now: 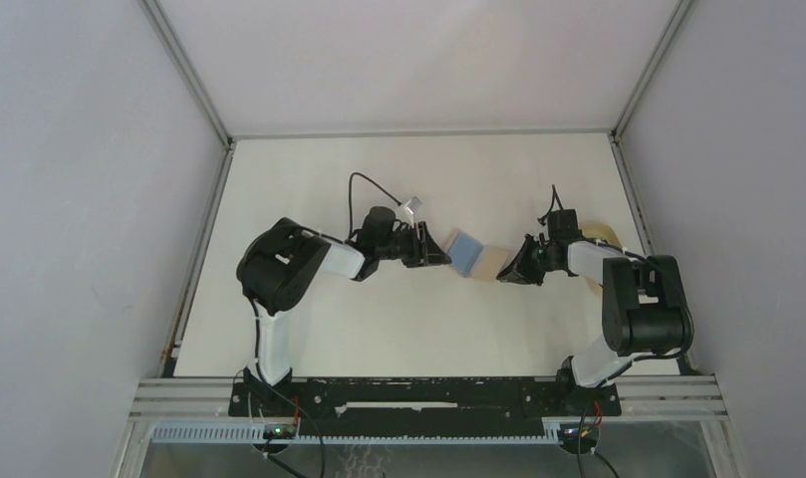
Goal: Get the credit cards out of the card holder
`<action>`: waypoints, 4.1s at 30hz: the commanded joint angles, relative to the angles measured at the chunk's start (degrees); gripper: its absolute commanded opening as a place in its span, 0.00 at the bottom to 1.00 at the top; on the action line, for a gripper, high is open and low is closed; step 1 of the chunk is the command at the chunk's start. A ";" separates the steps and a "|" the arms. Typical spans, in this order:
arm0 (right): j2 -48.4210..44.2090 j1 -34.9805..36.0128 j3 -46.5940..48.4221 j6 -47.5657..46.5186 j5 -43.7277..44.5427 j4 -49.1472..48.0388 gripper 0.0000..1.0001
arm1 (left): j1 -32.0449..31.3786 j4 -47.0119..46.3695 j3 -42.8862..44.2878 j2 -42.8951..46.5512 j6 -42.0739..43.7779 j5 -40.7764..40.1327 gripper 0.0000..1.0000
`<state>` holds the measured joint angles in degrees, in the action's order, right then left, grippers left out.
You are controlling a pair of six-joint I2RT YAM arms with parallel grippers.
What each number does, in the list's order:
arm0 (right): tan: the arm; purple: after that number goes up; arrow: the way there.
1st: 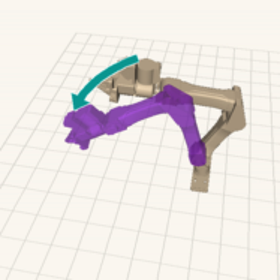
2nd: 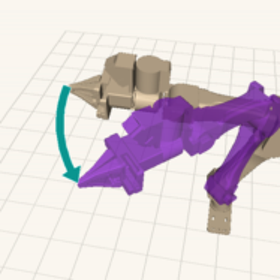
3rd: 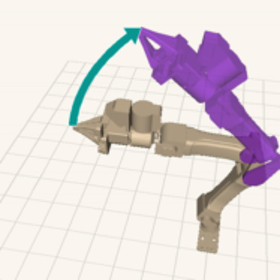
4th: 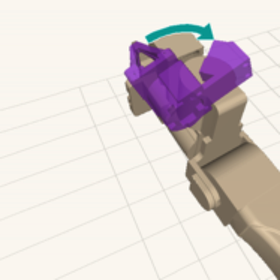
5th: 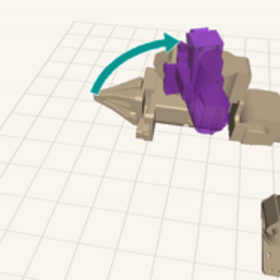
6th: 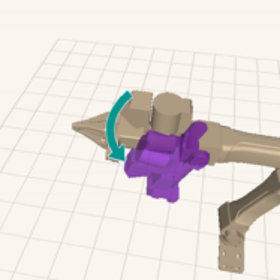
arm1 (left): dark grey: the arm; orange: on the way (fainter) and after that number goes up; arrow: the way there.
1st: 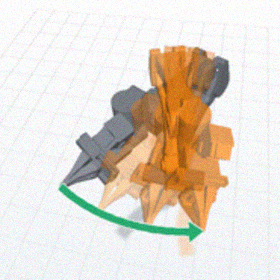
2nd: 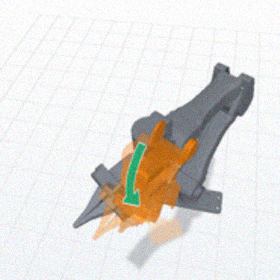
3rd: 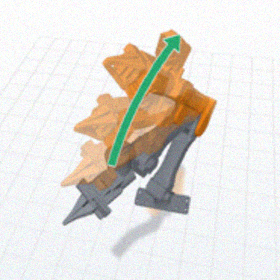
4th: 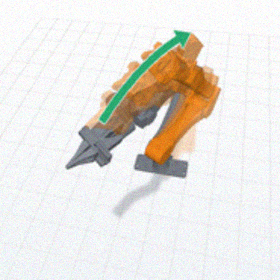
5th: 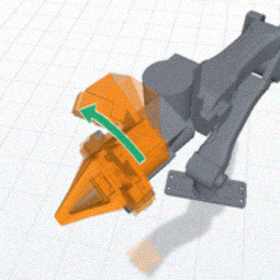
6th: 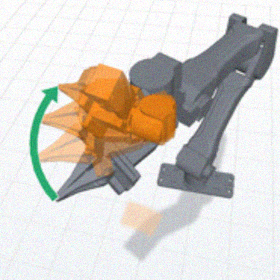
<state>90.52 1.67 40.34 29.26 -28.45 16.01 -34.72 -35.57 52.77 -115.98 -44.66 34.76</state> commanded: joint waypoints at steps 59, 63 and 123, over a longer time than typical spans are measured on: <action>-5.52 27.76 -2.19 18.42 10.02 -27.76 1.00 | -6.16 8.96 -30.78 41.35 -5.61 -54.01 0.00; -2.45 29.21 -2.27 20.23 8.70 -29.75 1.00 | -6.35 8.65 -31.59 41.35 -7.25 -55.02 0.00; 18.55 31.73 -3.34 26.29 -2.36 -57.44 0.00 | -1.44 -41.05 -45.46 17.72 -14.93 -44.28 0.66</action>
<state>108.38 33.39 36.51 56.88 -28.91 -38.98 -37.10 -69.84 8.54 -95.96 -58.98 -9.82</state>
